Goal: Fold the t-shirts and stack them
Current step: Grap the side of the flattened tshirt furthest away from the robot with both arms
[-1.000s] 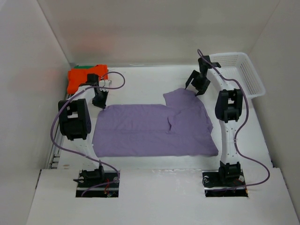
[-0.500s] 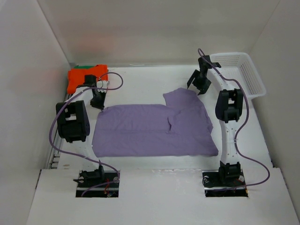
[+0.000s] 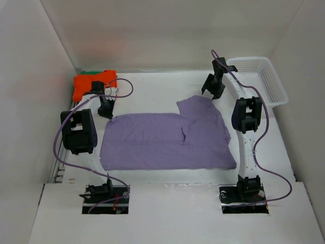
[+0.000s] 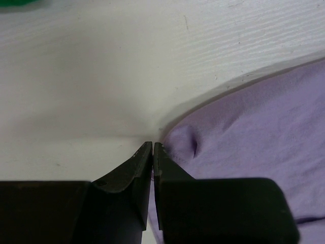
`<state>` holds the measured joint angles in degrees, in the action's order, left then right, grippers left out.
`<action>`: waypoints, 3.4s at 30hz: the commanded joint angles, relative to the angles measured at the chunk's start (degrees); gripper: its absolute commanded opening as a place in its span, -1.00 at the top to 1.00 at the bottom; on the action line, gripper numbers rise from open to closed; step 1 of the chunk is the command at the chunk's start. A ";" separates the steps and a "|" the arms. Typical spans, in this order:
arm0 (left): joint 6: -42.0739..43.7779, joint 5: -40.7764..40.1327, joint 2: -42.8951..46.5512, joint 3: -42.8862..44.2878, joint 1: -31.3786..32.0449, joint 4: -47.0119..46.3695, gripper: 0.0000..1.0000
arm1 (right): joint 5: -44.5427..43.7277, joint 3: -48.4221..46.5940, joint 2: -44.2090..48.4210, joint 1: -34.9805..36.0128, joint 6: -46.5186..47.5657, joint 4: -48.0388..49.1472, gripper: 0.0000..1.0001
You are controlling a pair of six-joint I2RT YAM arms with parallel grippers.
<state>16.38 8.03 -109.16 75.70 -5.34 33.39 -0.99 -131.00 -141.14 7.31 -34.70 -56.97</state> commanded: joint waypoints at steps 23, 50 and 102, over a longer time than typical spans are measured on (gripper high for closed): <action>1.64 0.58 4.49 -0.64 -2.08 0.10 0.89 | -1.82 -1.36 0.61 0.73 -2.91 -0.60 -0.46; 1.64 0.67 4.49 -0.56 -4.37 0.28 0.88 | 6.09 -3.84 -2.13 -1.03 -6.61 -0.52 -0.37; 8.23 -2.93 9.23 -1.96 -3.76 7.04 0.88 | -15.71 -16.74 -8.62 16.81 37.60 -0.60 -0.94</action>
<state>24.32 4.75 -100.71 71.26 -9.56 40.66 -17.17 -148.33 -152.00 22.17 1.56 -60.25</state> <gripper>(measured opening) 0.055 0.964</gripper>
